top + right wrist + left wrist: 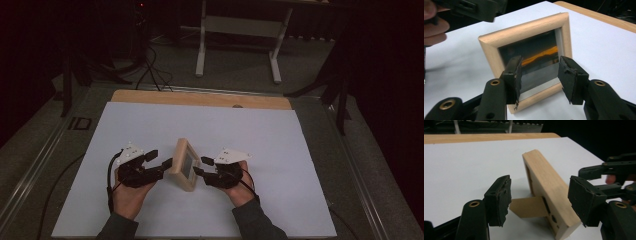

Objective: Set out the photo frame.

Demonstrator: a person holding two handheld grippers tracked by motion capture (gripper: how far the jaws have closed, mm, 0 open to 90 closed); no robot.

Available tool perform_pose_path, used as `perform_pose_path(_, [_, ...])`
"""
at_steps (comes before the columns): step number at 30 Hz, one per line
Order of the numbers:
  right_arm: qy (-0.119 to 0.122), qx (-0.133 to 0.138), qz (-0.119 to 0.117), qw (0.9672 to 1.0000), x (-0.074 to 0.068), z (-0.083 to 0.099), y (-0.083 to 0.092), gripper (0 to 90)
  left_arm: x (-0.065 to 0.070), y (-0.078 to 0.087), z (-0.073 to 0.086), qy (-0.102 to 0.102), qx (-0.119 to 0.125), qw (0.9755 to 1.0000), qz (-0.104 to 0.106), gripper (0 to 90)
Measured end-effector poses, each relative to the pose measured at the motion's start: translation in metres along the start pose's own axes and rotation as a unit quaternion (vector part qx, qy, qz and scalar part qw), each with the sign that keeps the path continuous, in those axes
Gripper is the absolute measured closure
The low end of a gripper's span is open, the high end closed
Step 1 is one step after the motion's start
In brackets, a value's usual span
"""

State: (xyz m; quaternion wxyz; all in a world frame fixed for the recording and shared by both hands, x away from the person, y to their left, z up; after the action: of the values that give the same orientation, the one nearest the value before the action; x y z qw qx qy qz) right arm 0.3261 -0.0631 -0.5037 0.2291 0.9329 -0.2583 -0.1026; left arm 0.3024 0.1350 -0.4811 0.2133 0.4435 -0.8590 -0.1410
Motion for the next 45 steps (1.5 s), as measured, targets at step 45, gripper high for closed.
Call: perform_pose_path(45, [-0.016, 0.032, 0.042, 0.9985, 0.026, -0.009, 0.024, 47.2, 0.025, -0.032, 0.023, -0.008, -0.065, 0.9978, 0.014, 40.5])
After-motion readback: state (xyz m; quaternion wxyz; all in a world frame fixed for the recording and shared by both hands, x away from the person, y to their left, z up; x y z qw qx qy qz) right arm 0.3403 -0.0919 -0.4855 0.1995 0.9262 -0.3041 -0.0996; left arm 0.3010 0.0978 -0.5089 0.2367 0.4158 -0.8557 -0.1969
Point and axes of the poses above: each handheld gripper's, and its own axes: y roughly backward along the jaws, z roughly out of its underside, x roughly to its right, the point moved 6 cm from there along -y, roughly forward along the jaws, and after that the axes turned 1 degree about -x, right-handed, at the moved point
